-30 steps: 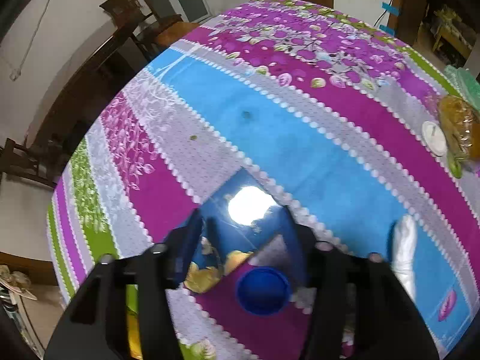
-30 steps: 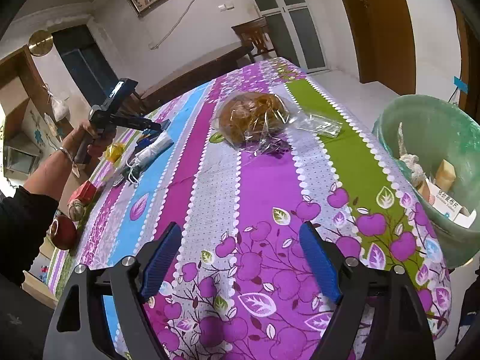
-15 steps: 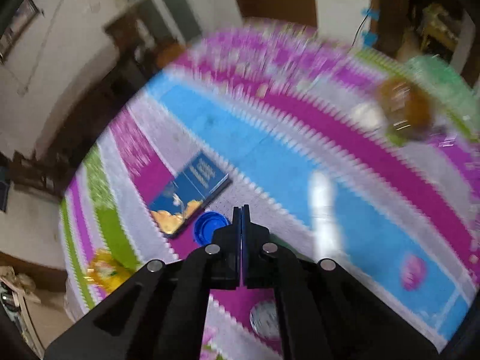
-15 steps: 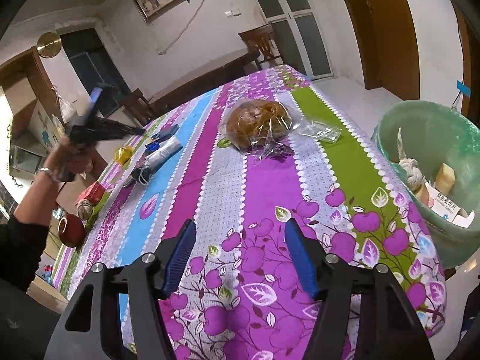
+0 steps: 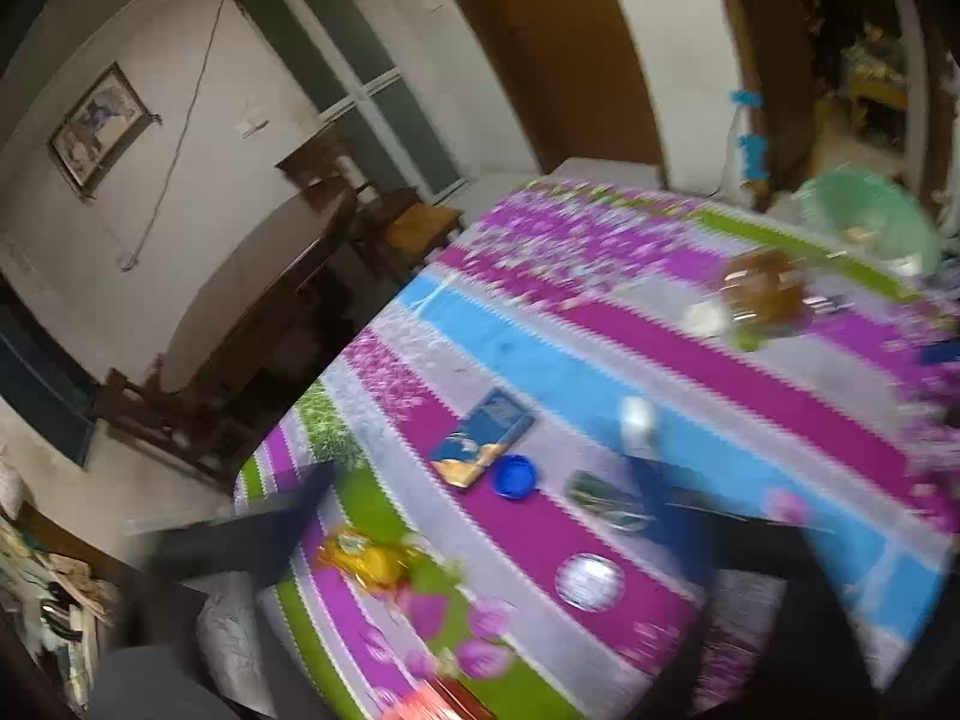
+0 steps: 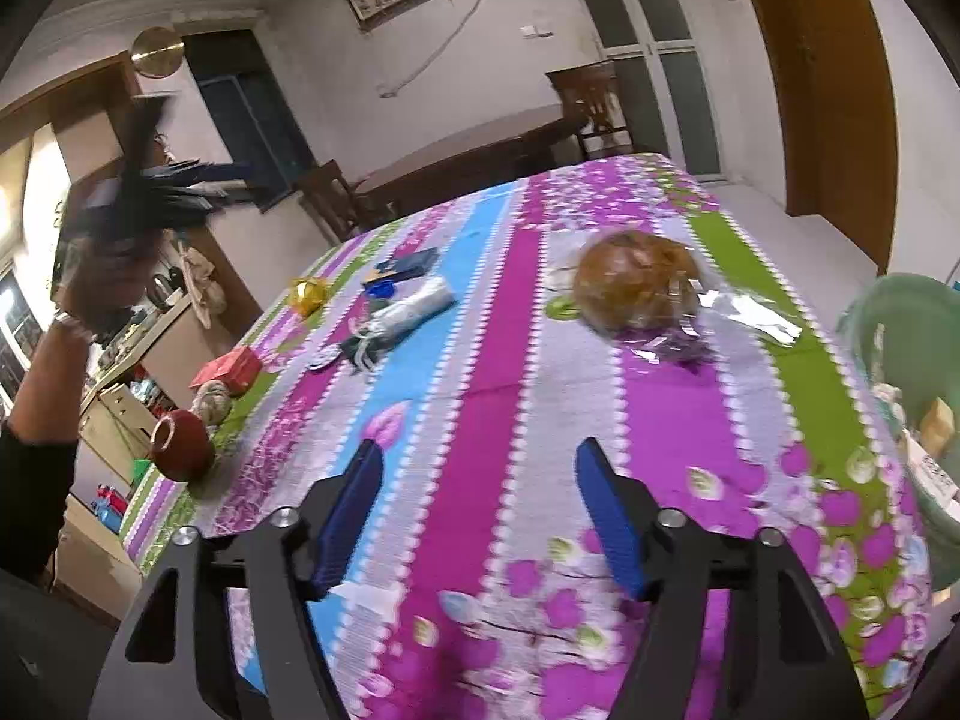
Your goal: Collect trash
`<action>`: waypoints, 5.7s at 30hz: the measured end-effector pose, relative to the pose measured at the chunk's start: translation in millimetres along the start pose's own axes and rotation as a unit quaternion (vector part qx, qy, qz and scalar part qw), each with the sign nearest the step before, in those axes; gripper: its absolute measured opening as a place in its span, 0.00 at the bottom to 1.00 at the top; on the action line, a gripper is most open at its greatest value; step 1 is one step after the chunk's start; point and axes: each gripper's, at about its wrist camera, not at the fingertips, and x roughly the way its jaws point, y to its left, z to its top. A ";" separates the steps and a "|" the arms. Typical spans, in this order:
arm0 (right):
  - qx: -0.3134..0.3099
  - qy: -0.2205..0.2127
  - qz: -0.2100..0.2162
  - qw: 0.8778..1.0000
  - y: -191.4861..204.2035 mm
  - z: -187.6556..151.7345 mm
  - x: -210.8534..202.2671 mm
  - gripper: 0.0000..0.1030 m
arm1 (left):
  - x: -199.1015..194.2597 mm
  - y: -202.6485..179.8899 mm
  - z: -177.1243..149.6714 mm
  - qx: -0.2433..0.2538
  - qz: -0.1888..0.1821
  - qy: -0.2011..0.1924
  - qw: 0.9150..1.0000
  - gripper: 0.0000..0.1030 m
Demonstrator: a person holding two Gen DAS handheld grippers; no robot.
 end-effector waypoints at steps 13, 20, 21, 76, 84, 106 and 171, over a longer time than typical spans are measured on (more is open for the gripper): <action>0.017 0.028 -0.011 0.999 -9.6 2.4 34.7 0.79 | 185.0 42.7 -7.4 -0.291 -0.002 0.199 0.936 0.94; 0.010 0.031 -0.002 0.999 -8.2 3.3 42.9 0.84 | 202.5 35.0 -14.4 -0.324 0.002 0.205 0.924 0.94; 0.013 0.031 0.000 0.999 -8.6 3.4 43.5 0.84 | 205.1 34.2 -13.0 -0.321 0.005 0.203 0.925 0.94; 0.035 0.090 0.092 0.991 2.6 76.8 123.7 0.88 | 211.4 64.9 -42.5 0.150 -0.186 0.119 0.964 0.53; 0.051 0.101 0.108 0.988 0.8 72.1 136.2 0.91 | 213.8 66.5 -49.6 0.188 -0.238 0.106 0.947 0.48; 0.007 0.122 0.157 0.980 25.4 66.5 156.6 0.95 | 247.4 95.7 -29.4 0.063 -0.296 0.134 0.944 0.73; 0.067 0.029 0.039 0.997 47.0 113.6 147.9 0.26 | -31.9 -33.0 -33.4 -0.222 0.088 -0.061 0.969 0.54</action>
